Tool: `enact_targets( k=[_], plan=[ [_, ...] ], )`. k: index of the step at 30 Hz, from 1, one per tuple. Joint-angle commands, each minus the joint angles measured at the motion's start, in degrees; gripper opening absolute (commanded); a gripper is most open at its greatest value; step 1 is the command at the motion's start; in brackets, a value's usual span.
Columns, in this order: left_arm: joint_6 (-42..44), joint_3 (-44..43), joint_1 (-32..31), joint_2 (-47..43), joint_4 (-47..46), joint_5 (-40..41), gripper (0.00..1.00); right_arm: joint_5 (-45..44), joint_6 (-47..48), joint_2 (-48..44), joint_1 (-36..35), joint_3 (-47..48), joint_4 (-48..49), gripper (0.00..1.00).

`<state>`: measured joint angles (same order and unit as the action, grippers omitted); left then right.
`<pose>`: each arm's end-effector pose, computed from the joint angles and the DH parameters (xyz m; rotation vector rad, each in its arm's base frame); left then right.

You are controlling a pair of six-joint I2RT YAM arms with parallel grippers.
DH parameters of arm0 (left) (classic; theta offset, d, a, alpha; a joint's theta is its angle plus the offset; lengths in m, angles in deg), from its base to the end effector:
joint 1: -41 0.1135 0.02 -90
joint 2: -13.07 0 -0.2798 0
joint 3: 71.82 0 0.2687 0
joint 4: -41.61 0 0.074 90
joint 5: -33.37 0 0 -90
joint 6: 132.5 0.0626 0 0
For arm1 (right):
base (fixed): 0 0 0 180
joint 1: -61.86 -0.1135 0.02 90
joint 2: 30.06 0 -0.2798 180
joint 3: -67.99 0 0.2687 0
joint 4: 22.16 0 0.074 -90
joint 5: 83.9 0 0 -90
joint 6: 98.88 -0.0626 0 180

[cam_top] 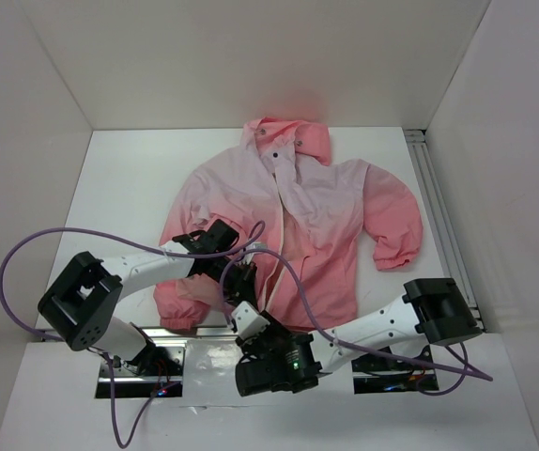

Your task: Zip up the jacket

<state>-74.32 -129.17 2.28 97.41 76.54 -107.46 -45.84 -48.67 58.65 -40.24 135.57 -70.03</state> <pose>0.1922 -0.2163 0.1698 -0.4738 -2.6262 1.4107 -0.0157 0.3082 0.1913 -0.9574 1.9633 0.0352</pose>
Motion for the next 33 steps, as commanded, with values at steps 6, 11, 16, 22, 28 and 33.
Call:
enact_targets(
  k=[6, 11, 16, 22, 28, 33],
  plan=[
    [-0.4, -0.4, -0.5, -2.2, 1.6, -2.3, 0.0, -5.2, -1.1, 1.6, 1.6, -0.6, 4.6, 0.46],
    [-0.4, 0.1, -0.5, -2.2, 1.1, -2.3, 0.0, -6.0, -2.2, 2.2, 1.6, -0.1, 2.7, 0.4],
    [-0.4, 0.1, -0.5, -2.2, 1.1, -2.3, 0.0, -6.5, -3.4, 0.9, 1.6, -0.1, 2.7, 0.33],
    [-0.4, 0.7, -0.5, -2.2, 1.1, -2.3, 0.0, -7.0, -4.0, 0.4, 1.1, -0.1, 0.6, 0.22],
    [-0.4, 0.7, -0.5, -1.6, 1.1, -2.3, 0.0, -7.0, -4.5, 0.9, 0.6, 1.0, -0.5, 0.07],
    [-0.4, 1.2, -0.5, -1.6, 1.1, -2.3, 0.0, -7.6, -4.5, 0.9, 0.6, 1.5, -1.9, 0.01]
  ],
)
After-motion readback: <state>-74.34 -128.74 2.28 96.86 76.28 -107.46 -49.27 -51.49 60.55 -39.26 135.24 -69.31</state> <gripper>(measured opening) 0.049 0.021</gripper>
